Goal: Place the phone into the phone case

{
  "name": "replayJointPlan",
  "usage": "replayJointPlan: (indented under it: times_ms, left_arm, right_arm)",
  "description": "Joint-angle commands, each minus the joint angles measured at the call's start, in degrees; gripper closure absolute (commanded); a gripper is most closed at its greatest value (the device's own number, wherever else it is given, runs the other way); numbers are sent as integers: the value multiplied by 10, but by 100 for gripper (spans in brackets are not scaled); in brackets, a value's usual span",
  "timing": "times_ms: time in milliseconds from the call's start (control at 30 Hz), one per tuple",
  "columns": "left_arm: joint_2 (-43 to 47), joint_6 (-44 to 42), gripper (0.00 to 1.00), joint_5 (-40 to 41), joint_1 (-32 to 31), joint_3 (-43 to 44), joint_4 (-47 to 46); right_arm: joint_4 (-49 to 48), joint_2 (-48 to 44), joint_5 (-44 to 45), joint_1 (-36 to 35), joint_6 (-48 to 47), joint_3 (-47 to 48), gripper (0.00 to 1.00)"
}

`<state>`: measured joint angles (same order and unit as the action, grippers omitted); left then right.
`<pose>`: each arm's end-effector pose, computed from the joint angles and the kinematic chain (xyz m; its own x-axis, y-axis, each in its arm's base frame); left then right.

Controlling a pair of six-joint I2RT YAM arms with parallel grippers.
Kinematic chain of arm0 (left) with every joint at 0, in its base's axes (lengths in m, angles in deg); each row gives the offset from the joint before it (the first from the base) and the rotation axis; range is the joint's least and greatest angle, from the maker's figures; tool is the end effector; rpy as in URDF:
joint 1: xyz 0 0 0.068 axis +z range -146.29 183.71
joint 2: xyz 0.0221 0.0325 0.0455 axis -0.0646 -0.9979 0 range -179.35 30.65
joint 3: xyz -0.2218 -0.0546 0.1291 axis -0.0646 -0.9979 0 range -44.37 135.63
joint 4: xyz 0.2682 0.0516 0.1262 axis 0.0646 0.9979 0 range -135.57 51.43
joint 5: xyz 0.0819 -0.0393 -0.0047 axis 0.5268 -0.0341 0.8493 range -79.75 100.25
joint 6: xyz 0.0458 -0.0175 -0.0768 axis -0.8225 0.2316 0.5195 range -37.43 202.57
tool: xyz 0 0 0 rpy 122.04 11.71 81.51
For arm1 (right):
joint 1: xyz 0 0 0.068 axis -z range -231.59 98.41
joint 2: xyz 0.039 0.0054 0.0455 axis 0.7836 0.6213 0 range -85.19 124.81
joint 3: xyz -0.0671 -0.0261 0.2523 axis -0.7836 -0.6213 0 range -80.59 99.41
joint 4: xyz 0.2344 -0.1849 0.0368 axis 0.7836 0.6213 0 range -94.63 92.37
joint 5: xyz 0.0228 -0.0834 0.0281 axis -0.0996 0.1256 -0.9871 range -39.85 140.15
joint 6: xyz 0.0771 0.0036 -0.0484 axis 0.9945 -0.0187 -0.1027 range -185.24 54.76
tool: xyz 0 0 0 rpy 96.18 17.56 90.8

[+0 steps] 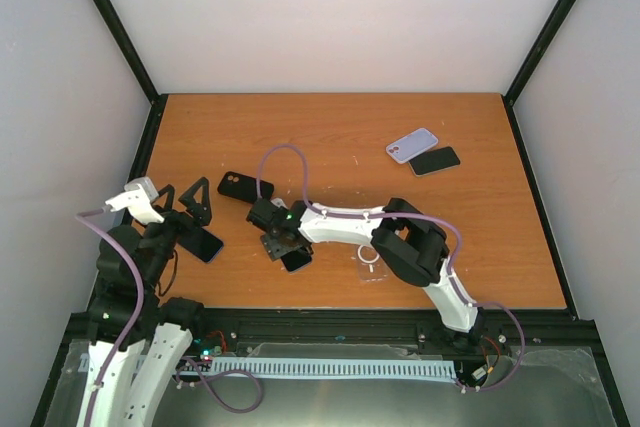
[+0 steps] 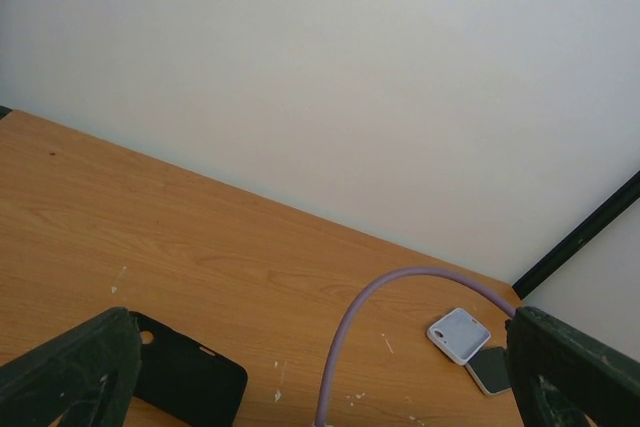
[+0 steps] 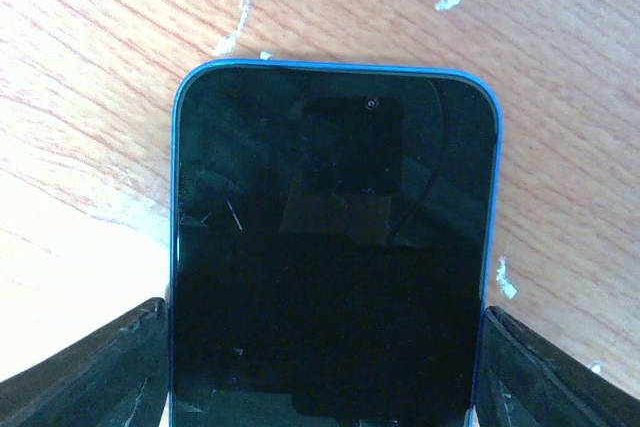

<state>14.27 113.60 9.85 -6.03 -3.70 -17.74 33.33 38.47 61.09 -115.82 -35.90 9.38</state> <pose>0.1665 -0.0292 0.3478 -0.1430 -0.4984 -0.8551 0.1193 0.8490 -0.5148 0.2229 0.4260 0.0689 -0.7802 -0.5096 -0.3628 -0.5460 0.8378 -0.0027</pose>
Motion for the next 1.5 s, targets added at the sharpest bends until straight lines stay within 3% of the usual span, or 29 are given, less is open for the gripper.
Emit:
replayJointPlan:
  times_ms: [0, 467, 1000, 1467]
  left_arm:
    - [-10, -7, 0, -2, 3, -4, -21]
    - [-104, 15, 0, -51, 3, 0, -4]
    - [-265, 30, 2, -248, 3, -32, -55]
    - [-310, 36, 5, -304, 3, -57, -85]
  right_arm:
    - [0, -26, 25, -2, 0, -33, 24]
    - [-37, -152, 22, 15, 34, -161, 35]
    - [24, -341, 67, 85, 84, -297, 38]
    - [28, -375, 55, 133, 124, -379, 38]
